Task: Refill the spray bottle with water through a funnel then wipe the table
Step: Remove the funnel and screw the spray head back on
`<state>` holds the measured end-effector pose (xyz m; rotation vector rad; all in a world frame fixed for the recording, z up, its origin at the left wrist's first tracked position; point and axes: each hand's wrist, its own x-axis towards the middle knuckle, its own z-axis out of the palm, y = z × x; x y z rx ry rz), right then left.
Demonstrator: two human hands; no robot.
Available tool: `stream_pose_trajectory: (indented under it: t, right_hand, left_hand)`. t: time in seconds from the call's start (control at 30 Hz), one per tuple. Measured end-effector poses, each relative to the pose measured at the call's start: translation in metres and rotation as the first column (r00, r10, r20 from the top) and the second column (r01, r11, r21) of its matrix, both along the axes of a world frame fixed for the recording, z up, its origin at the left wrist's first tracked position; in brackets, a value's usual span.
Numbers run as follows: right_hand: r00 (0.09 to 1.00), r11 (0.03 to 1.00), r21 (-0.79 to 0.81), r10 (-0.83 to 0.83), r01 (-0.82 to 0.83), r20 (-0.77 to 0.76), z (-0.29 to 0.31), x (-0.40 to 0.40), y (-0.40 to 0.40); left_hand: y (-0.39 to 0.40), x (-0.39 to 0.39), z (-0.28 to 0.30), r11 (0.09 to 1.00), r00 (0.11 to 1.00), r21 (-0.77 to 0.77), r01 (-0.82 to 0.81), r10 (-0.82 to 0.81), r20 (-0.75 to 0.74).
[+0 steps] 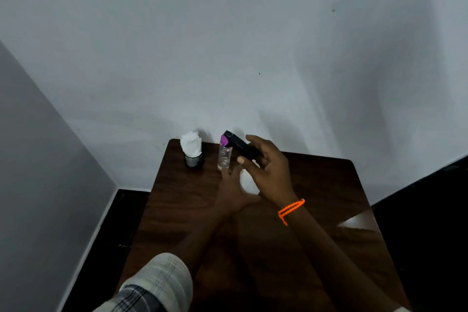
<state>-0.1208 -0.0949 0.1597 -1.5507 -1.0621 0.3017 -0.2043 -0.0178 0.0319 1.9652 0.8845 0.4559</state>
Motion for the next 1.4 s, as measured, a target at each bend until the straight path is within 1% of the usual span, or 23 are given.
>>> stream_pose_trajectory:
  t: [0.07,0.1,0.2,0.3,0.5,0.8,0.93,1.0,1.07,1.2,1.3,1.4]
  right_hand:
    - [0.998,1.0,-0.008,-0.017,0.018,0.053,-0.005,0.006,-0.009]
    - [0.998,0.999,-0.017,-0.027,0.028,0.054,-0.008,0.009,-0.013]
    - [0.997,0.995,-0.062,-0.081,0.08,-0.014,-0.02,0.019,-0.021]
    - [0.994,0.991,-0.119,-0.076,0.066,-0.08,-0.029,0.027,-0.024]
    - [0.994,0.984,-0.171,-0.067,0.05,-0.09,-0.036,0.034,-0.026]
    - [0.997,0.983,-0.172,-0.067,0.059,-0.044,-0.042,0.032,-0.022]
    - [0.998,0.981,-0.183,-0.069,0.07,0.011,-0.043,0.03,-0.021]
    - [0.996,0.98,-0.178,-0.082,0.084,0.021,-0.044,0.028,-0.02]
    - [0.994,0.977,-0.183,-0.11,0.113,0.028,-0.045,0.026,-0.018]
    - [0.986,0.973,-0.16,-0.165,0.169,0.034,-0.047,0.022,-0.014]
    - [0.975,0.965,-0.146,-0.209,0.218,0.076,-0.05,0.021,-0.01]
    - [0.958,0.945,-0.171,-0.261,0.278,0.117,-0.05,0.021,-0.006]
  left_hand:
    - [0.0,-0.001,0.005,1.0,1.0,0.0,-0.013,0.013,0.019]
    - [0.0,-0.001,0.007,1.0,0.999,0.005,-0.016,0.016,0.029]
    - [0.0,0.0,0.009,1.0,0.998,0.024,-0.013,0.012,0.065]
    - [-0.001,0.001,0.011,0.999,0.997,0.035,0.009,-0.012,0.08]
    - [-0.004,0.002,0.015,0.998,0.997,0.035,0.043,-0.046,0.065]
    - [-0.004,0.001,0.013,0.996,0.999,0.086,0.037,-0.04,0.024]
    - [0.002,0.007,0.0,0.991,0.998,0.119,0.057,-0.052,-0.045]
    - [0.003,0.008,-0.002,0.995,0.999,0.093,0.041,-0.038,-0.028]
    - [-0.001,0.005,0.009,0.995,1.0,0.097,0.031,-0.031,0.001]
    - [-0.007,0.003,0.021,0.995,0.997,0.092,0.046,-0.051,0.05]
    - [-0.009,0.003,0.025,0.997,0.997,0.079,0.024,-0.03,0.074]
    - [-0.013,0.0,0.032,0.995,0.997,0.096,0.011,-0.018,0.079]
